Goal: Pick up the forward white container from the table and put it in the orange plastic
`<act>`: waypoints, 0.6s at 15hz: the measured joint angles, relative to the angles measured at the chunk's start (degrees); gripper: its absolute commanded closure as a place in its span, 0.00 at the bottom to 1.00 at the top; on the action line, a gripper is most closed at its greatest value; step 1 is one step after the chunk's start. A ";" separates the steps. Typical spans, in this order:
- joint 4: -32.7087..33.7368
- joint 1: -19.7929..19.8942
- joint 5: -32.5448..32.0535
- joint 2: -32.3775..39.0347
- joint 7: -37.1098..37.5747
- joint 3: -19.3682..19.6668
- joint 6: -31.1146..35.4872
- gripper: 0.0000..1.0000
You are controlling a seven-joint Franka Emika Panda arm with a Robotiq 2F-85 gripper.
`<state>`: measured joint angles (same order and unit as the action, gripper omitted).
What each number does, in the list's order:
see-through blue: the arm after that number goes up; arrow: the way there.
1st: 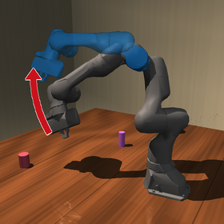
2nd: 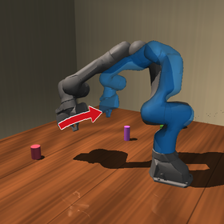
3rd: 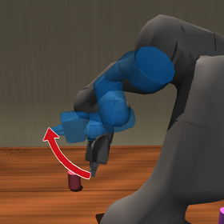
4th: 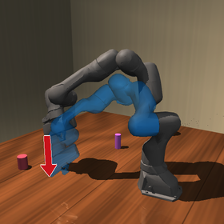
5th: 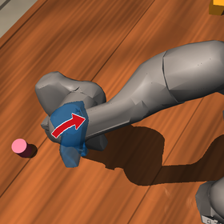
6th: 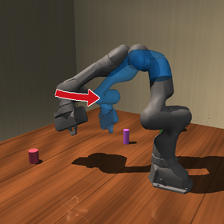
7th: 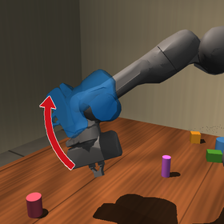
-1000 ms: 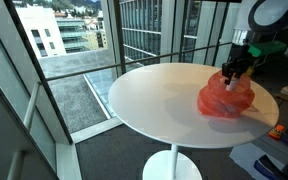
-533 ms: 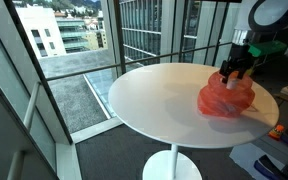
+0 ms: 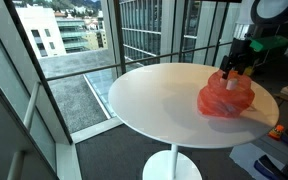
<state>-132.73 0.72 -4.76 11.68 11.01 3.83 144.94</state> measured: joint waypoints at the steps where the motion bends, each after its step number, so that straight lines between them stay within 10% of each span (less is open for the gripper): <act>1: -0.01 0.00 0.00 -0.65 -0.09 -0.04 -0.83 0.00; 9: -0.01 0.00 0.00 -7.88 -0.54 -0.78 -11.87 0.00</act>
<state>-132.73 0.71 -4.76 3.80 10.47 3.06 133.08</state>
